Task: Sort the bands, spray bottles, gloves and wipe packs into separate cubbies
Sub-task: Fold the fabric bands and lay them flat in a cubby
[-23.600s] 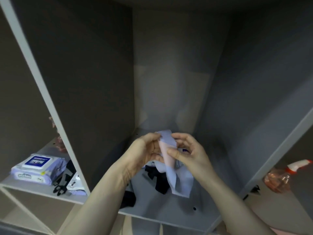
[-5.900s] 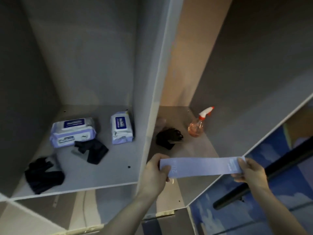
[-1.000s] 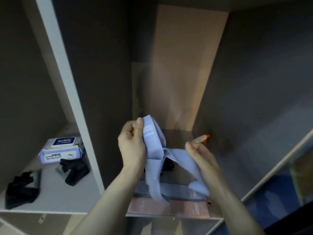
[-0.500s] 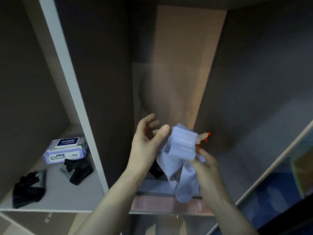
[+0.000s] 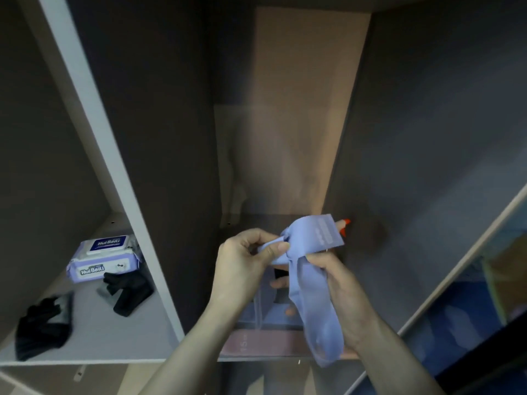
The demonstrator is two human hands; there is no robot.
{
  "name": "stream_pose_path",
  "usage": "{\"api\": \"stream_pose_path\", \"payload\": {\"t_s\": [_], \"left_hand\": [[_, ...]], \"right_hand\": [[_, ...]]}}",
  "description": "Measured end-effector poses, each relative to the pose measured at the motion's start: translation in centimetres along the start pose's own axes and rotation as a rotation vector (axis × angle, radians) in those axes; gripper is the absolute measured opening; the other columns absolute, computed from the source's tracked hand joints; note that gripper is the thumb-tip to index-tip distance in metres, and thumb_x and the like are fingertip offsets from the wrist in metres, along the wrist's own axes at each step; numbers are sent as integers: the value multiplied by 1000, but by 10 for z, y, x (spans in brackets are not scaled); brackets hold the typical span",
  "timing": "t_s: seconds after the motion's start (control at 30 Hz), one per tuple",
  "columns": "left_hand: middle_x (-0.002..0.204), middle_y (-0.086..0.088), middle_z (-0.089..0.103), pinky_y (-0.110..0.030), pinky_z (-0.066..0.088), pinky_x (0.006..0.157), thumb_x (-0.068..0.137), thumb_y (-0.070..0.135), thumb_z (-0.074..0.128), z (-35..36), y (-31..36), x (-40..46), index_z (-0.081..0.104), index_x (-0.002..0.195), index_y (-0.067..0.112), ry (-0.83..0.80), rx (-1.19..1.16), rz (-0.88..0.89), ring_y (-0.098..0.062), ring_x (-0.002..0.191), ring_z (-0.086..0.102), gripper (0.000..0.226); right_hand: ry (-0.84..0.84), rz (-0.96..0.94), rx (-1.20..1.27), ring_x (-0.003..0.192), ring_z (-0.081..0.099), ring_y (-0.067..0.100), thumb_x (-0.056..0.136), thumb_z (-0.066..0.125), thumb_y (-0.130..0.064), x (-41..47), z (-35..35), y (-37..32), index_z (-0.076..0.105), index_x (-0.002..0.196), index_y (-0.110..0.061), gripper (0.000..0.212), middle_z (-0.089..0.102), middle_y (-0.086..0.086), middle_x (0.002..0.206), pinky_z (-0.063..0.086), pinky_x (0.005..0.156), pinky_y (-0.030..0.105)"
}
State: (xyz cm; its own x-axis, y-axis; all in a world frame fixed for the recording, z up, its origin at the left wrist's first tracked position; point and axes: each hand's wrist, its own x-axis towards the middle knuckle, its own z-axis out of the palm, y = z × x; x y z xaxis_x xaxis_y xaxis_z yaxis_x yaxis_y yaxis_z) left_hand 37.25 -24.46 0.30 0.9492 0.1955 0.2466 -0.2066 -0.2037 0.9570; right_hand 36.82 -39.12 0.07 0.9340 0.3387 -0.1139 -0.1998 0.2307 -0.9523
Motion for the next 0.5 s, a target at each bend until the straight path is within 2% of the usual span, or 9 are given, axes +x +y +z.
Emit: {"api": "stream_pose_path", "payload": {"t_s": [0.07,0.1,0.17,0.2,0.23,0.3,0.33,0.43,0.5], "left_hand": [[70,-1,71,-29,48,62,78,19,76,-2,1,0,73,70,16,-16,21,0,-12,67,63,9],[70,-1,71,-28,48,61,78,20,76,-1,2,0,73,69,16,-35,26,-4,-9,66,61,10],[69,-3,71,-28,47,61,79,20,75,-2,2,-1,72,67,14,-40,21,-2,-9,65,59,13],[67,-3,70,-26,47,61,79,18,75,-3,1,-1,70,66,13,-21,-24,-2,-9,64,58,15],[64,-3,67,-25,45,60,81,17,73,-4,-1,0,68,64,12,11,-75,-13,-8,62,56,18],[60,-4,59,-21,41,56,87,16,66,-6,-5,2,63,64,7,82,-181,-58,-9,59,50,24],[62,-7,56,-21,41,55,89,16,64,-7,-8,3,60,67,3,110,-221,-76,-12,60,49,26],[67,-13,58,-29,46,61,91,18,62,-6,-20,5,55,72,-3,142,-245,-104,-18,64,52,29],[66,-9,59,-29,48,61,92,19,60,-4,-24,6,55,69,4,167,-247,-122,-18,64,54,27]], "right_hand": [[43,-27,-25,92,65,18,69,70,-45,1,4,0,69,99,-21,38,70,0,93,53,81,30],[102,-75,-121,92,62,14,67,76,-54,3,5,0,72,86,-24,35,70,-5,86,49,85,29],[236,-119,-248,81,57,15,66,69,-58,9,-1,6,71,68,-14,44,62,4,70,43,78,31],[303,-143,-258,80,56,17,69,69,-56,12,-6,7,69,71,-7,49,60,15,72,43,77,38],[336,-157,-246,84,59,18,71,71,-57,13,-11,8,69,80,-6,52,63,23,82,46,84,45],[360,-207,-192,105,63,17,70,71,-61,14,-18,8,68,104,-12,60,68,16,105,45,100,50],[373,-237,-134,112,62,21,73,70,-55,16,-20,8,66,112,-13,58,67,11,114,42,104,50],[325,-217,85,112,63,31,88,61,-32,17,-23,11,60,122,-6,42,66,17,118,44,102,48],[315,-207,143,110,64,32,93,56,-29,18,-23,13,59,123,-3,40,67,20,117,47,100,46]]}}
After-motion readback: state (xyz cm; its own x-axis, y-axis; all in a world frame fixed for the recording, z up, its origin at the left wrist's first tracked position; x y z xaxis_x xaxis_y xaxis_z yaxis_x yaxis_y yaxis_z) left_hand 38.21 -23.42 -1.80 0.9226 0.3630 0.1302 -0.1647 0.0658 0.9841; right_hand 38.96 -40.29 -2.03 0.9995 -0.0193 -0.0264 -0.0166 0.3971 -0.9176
